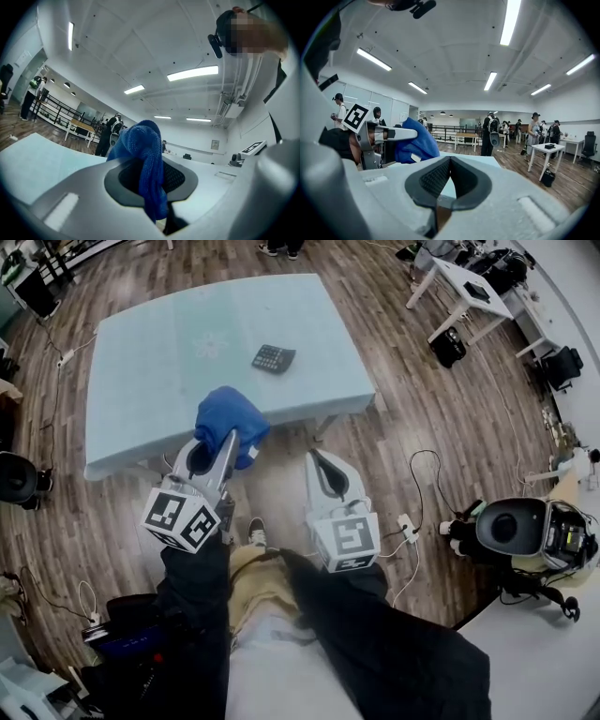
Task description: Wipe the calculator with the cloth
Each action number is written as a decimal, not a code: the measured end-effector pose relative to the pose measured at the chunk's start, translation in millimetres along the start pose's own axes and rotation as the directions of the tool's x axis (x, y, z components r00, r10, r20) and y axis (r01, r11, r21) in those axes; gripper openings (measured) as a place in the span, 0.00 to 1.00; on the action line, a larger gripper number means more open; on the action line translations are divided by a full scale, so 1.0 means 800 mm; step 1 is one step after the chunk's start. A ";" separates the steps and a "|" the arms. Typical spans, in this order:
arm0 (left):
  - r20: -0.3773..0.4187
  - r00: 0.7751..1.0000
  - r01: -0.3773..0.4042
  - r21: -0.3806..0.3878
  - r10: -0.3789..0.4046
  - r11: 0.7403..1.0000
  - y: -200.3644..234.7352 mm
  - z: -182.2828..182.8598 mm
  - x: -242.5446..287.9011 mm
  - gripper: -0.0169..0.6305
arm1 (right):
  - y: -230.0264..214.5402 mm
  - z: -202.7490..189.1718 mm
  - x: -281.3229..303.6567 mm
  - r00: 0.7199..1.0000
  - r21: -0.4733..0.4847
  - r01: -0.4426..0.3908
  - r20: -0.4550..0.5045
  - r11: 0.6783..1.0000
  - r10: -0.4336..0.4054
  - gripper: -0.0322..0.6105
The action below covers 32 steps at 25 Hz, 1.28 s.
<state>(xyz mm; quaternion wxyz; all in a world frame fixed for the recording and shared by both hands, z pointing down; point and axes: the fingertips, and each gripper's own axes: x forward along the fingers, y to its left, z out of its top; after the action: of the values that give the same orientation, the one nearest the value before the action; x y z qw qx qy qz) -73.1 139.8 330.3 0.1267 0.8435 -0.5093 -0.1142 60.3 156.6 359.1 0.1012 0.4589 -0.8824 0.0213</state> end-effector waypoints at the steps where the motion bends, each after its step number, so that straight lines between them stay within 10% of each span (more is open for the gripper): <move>1: 0.000 1.000 0.001 -0.006 -0.001 1.000 0.008 0.001 0.005 0.12 | -0.001 0.002 0.008 1.000 -0.004 0.001 -0.004 1.000 -0.001 0.05; 20: -0.049 0.999 0.009 -0.073 -0.013 0.997 0.103 -0.008 0.073 0.12 | -0.009 -0.009 0.137 0.993 0.024 -0.043 -0.106 0.999 0.046 0.05; 32: -0.039 0.993 -0.112 -0.010 0.111 0.994 0.182 0.023 0.161 0.12 | -0.067 0.006 0.263 0.986 0.060 -0.146 -0.067 0.988 0.150 0.05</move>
<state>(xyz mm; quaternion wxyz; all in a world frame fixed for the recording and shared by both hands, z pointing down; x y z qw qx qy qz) -141.3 -42.0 353.2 0.1477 0.8149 -0.5525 -0.0941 -14.4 -44.3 393.3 0.1183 0.3938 -0.9089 0.0694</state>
